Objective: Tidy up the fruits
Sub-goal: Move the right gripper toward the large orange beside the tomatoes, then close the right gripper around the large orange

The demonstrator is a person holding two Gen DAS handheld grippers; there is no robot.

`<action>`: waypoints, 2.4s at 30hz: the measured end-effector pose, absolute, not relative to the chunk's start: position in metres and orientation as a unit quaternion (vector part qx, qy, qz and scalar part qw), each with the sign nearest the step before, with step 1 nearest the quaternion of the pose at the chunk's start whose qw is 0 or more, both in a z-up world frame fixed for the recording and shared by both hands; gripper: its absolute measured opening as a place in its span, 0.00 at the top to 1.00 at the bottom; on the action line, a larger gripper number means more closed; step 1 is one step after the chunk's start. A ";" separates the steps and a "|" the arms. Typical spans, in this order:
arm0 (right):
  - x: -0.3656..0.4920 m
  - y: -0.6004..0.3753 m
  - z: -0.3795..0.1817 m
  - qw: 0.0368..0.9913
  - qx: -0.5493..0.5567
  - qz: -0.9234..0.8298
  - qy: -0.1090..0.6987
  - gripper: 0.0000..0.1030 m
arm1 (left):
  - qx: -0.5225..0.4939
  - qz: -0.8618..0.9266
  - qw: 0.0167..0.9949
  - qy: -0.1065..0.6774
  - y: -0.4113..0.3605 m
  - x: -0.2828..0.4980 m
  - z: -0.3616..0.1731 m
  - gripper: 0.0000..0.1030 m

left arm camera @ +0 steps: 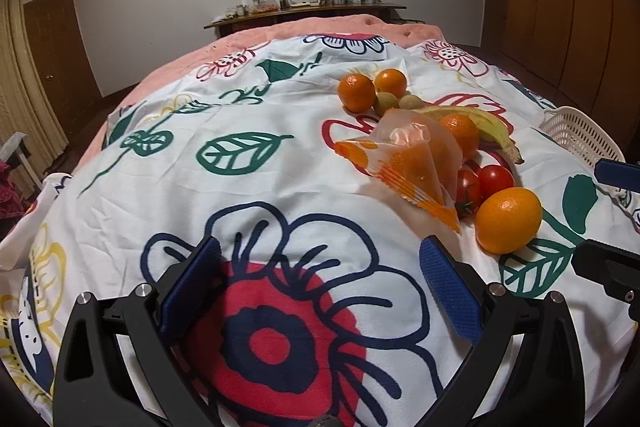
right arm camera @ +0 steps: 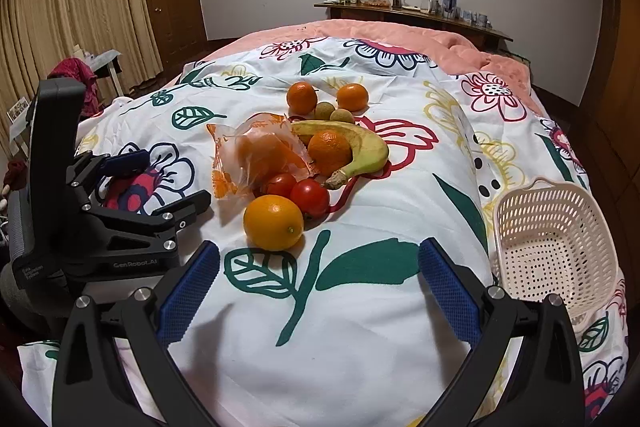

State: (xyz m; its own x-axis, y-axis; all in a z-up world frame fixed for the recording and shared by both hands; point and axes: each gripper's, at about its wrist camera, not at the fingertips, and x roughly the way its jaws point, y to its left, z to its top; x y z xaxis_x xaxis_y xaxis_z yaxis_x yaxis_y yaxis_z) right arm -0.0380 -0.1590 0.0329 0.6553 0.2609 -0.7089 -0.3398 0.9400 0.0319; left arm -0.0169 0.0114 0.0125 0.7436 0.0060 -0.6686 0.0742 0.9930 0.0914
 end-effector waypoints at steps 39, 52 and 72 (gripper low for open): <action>-0.009 -0.124 0.021 0.871 -0.055 0.192 0.449 0.32 | 0.053 0.040 0.948 0.311 0.037 -0.029 0.045 0.02; 0.003 -0.113 0.010 0.861 -0.073 0.184 0.468 0.56 | 0.063 0.033 0.946 0.315 0.035 -0.025 0.048 0.02; -0.018 -0.150 0.027 0.878 -0.015 0.189 0.440 0.59 | 0.069 -0.055 0.933 0.349 -0.011 0.012 0.054 0.02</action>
